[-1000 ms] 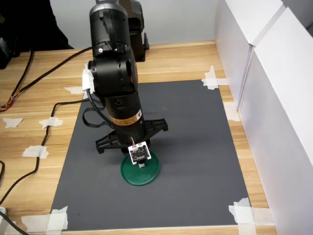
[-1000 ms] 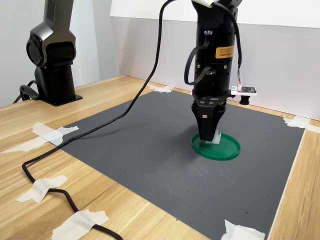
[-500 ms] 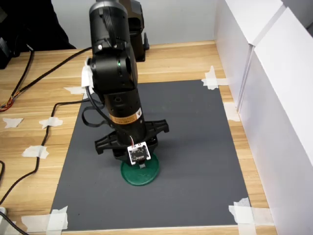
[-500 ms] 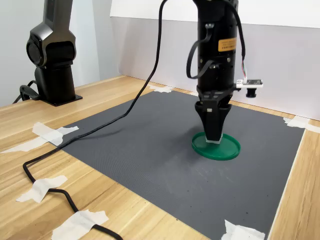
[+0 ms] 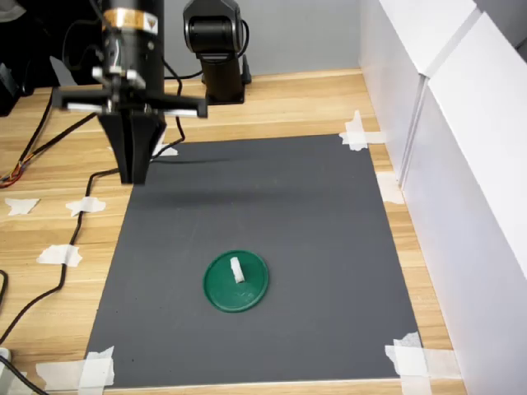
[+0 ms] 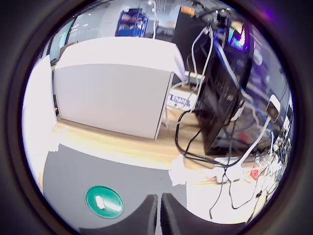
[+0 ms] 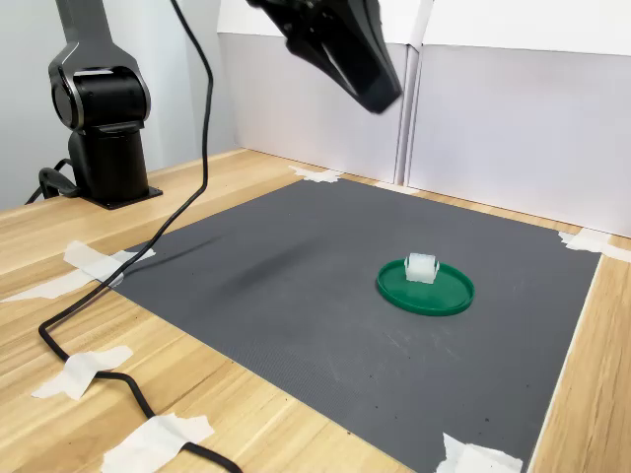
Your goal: Grasp a white terminal and put it on the green lid.
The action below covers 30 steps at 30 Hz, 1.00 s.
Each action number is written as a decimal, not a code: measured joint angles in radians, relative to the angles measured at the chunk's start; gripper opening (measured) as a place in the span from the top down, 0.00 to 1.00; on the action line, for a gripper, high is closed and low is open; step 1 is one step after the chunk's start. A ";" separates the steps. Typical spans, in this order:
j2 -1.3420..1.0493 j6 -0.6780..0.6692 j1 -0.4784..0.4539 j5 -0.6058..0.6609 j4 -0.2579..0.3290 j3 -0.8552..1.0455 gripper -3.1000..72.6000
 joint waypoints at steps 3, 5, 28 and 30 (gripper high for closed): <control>-0.169 0.007 0.000 -0.016 -0.023 0.154 0.98; -0.282 0.024 0.000 -0.020 -0.026 0.241 0.98; -1.101 0.240 0.000 0.000 0.029 0.783 0.98; -1.114 0.244 0.000 0.000 0.021 0.783 0.98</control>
